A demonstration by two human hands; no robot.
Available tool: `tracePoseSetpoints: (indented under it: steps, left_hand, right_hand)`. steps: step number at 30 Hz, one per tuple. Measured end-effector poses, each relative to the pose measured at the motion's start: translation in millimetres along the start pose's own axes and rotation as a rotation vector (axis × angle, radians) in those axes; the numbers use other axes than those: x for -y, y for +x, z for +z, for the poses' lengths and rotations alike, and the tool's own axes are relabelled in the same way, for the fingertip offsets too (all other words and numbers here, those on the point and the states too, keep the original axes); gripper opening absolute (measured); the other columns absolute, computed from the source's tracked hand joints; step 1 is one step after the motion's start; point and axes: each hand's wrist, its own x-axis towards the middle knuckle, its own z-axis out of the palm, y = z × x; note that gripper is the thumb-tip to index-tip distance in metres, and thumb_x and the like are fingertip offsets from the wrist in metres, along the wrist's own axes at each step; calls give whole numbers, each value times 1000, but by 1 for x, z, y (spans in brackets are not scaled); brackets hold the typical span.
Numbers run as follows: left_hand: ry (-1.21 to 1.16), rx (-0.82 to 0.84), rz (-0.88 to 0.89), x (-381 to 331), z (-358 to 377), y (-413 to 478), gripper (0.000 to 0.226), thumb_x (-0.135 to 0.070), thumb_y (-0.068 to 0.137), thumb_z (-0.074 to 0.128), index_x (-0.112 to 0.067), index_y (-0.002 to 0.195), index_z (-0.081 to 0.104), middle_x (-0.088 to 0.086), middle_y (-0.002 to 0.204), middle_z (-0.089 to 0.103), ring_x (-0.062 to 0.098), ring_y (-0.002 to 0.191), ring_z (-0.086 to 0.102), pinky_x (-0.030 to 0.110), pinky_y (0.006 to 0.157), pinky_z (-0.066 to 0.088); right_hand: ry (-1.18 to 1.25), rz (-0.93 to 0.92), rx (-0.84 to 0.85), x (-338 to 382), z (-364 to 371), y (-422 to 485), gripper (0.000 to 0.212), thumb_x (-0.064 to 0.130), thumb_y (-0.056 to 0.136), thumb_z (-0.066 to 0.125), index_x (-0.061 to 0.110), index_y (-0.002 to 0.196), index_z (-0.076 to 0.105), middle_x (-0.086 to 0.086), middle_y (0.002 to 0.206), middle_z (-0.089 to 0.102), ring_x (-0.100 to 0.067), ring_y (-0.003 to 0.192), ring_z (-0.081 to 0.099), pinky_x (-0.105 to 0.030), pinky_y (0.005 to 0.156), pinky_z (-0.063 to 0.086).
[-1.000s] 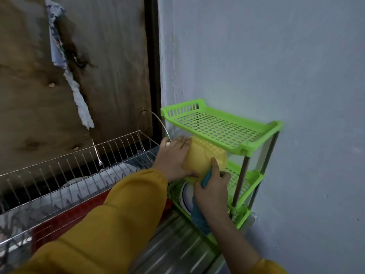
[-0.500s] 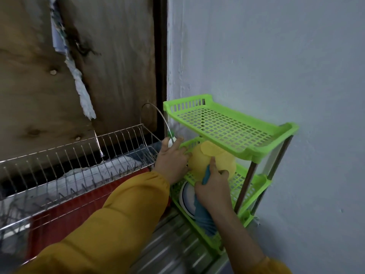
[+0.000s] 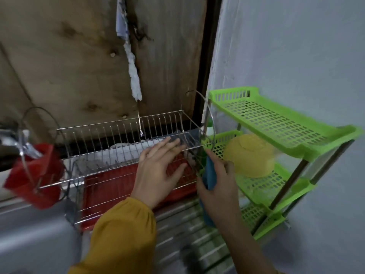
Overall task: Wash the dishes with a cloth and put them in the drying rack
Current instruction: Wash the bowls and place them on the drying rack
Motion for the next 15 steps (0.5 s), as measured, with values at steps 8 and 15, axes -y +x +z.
tracePoseSetpoints:
  steps: [8, 15]
  left_hand:
    - [67, -138, -386, 64, -126, -122, 45, -44, 87, 54, -28, 129, 60, -15, 132, 57, 11, 127, 49, 47, 106, 38]
    - [268, -213, -510, 113, -250, -238, 55, -42, 87, 53, -23, 138, 53, -9, 144, 49, 10, 134, 43, 37, 105, 35]
  right_hand:
    - [50, -258, 217, 109, 106, -56, 67, 13, 84, 70, 32, 142, 45, 7, 112, 44, -4, 76, 47, -13, 60, 43]
    - [225, -390, 484, 214, 218, -141, 59, 40, 89, 60, 49, 143, 37, 15, 113, 41, 0, 95, 49, -15, 70, 45]
